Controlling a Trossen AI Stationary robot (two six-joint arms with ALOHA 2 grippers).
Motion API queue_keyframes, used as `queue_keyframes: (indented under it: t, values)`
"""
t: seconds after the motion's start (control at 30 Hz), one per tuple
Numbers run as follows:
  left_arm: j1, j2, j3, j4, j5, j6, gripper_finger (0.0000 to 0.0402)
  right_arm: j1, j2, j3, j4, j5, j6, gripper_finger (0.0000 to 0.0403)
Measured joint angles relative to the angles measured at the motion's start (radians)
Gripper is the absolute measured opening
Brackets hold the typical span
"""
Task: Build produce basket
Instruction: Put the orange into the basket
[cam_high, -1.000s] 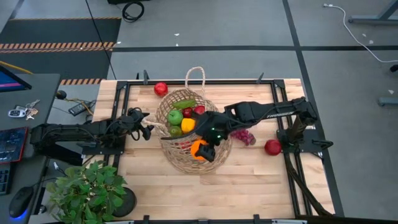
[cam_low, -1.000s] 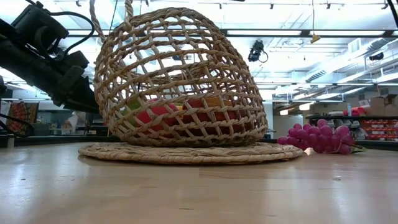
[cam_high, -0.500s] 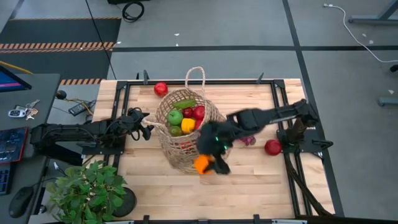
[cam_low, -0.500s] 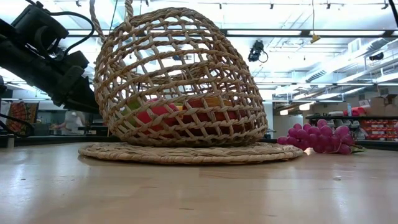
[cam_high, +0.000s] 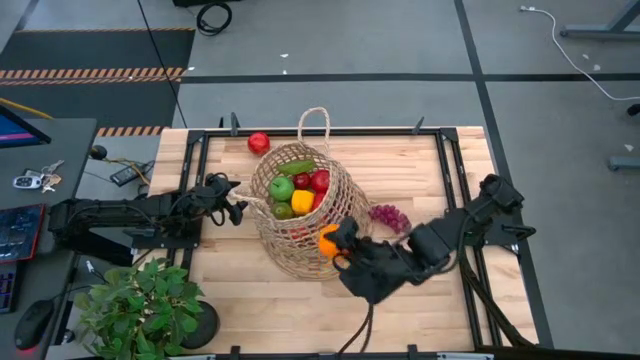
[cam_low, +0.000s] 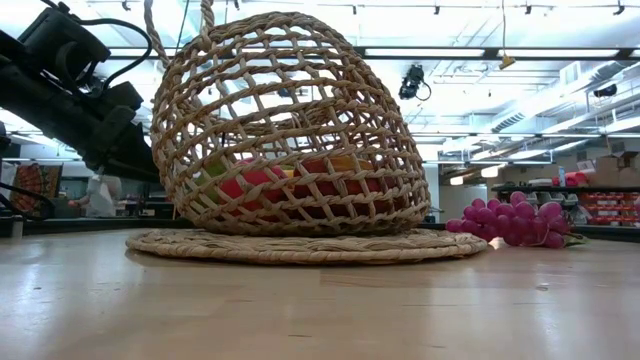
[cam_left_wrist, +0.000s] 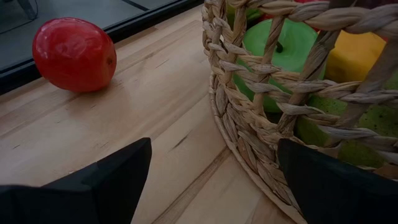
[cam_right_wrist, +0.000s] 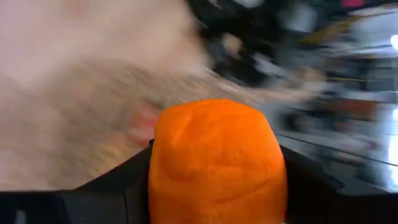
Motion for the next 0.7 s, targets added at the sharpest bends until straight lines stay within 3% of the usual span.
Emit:
queue_keyframes:
  t: [0.13,0.27,0.57,0.7]
  values:
    - [0.0,0.0,0.0,0.0,0.0,0.0,0.0357,0.037,0.0,0.0,0.001,0.267,-0.15,0.0268]
    - [0.0,0.0,0.0,0.0,0.0,0.0,0.0357,0.054,0.0,0.0,0.001,0.404,-0.216,0.0268]
    - [0.0,0.0,0.0,0.0,0.0,0.0,0.0357,0.096,0.0,-0.047,0.029,0.418,-0.415,0.0268]
    - [0.0,0.0,0.0,0.0,0.0,0.0,0.0357,0.104,0.0,-0.049,0.062,0.42,-0.429,0.0268]
